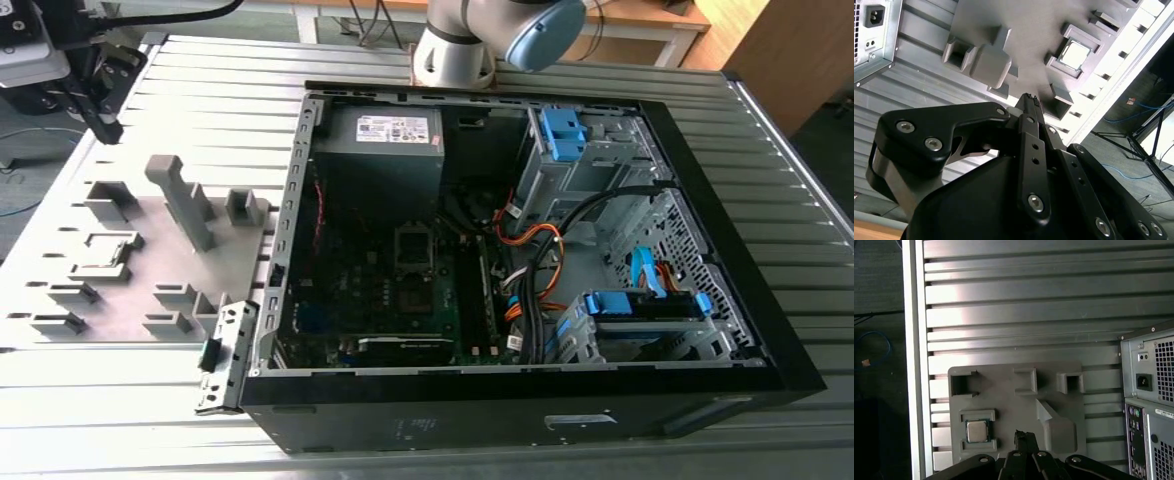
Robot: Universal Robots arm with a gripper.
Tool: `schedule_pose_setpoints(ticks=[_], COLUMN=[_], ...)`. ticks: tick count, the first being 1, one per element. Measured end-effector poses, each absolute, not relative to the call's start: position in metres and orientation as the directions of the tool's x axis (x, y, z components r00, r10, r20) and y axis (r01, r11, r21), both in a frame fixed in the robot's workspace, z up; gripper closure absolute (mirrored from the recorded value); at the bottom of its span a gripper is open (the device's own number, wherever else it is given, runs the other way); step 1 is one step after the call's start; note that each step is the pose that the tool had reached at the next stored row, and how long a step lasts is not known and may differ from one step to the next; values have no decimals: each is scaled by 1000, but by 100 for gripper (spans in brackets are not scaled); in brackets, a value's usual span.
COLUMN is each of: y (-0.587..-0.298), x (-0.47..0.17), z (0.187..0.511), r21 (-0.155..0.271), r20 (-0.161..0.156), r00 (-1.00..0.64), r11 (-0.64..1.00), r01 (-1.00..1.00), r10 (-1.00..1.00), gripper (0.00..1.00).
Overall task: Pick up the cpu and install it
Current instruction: 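Reach for the cpu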
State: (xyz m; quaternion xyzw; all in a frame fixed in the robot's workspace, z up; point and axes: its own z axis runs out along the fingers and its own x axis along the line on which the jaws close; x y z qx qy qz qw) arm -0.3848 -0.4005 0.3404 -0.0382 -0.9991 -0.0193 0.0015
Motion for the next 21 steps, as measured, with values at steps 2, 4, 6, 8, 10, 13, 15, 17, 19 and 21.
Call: schedule_pose_setpoints(ticks=[2,4,6,8,10,13,15,17,19,21], y=[-401,-401,-401,-402,-404,-407,-409,-411,-412,-414], x=[-385,-385,-385,-385,-385,-386,-386,-386,-386,-387], z=[340,340,340,340,340,340,339,338,336,335], r21=[39,39,39,39,39,39,39,39,39,39], r20=[4,4,4,4,4,4,4,4,4,4], r00=[-997,-997,-997,-997,-997,-997,-997,-997,-997,-997], r11=[996,996,996,996,996,996,996,996,996,996], r01=[76,76,76,76,76,76,76,76,76,76], r10=[76,76,76,76,76,76,76,76,76,76], gripper=[89,89,89,89,89,89,89,89,89,89])
